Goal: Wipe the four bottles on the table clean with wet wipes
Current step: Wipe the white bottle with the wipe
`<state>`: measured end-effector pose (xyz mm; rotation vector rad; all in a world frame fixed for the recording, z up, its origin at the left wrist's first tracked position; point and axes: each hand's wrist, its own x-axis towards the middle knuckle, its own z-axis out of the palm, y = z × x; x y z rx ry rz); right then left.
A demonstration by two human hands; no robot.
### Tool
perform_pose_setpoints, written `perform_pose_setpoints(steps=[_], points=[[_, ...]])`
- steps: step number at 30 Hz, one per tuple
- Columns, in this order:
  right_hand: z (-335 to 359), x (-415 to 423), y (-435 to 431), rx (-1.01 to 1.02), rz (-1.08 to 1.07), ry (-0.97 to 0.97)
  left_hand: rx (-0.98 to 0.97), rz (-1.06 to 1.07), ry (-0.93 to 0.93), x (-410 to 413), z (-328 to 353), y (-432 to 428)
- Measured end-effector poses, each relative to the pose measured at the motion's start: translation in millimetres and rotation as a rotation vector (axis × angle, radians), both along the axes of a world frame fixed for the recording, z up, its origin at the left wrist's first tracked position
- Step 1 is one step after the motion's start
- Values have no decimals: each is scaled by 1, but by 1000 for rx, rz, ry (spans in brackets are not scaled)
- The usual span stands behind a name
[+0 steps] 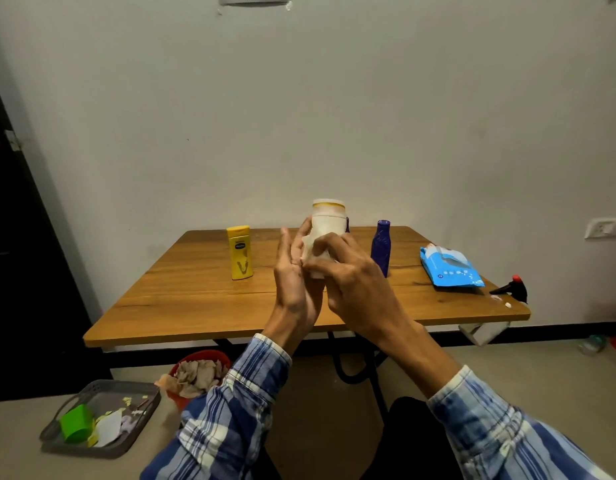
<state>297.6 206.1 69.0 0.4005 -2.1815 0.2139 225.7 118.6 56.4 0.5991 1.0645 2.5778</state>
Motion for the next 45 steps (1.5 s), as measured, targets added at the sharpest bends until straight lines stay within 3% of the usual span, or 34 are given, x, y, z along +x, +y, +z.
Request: perform_pose_setpoints(steps=[5, 12, 20, 38, 45], points=[[-14, 4, 3, 31, 25, -14, -68, -18, 103, -10, 0, 2], [-23, -9, 44, -457, -6, 28, -103, 28, 91, -31, 0, -9], [-23, -21, 55, -627, 47, 59, -374, 266, 280, -73, -10, -14], [-53, -126, 84, -763, 55, 5, -679, 505, 310, -210, -48, 17], [-64, -151, 87, -794, 87, -31, -727, 536, 219, -240, -58, 19]])
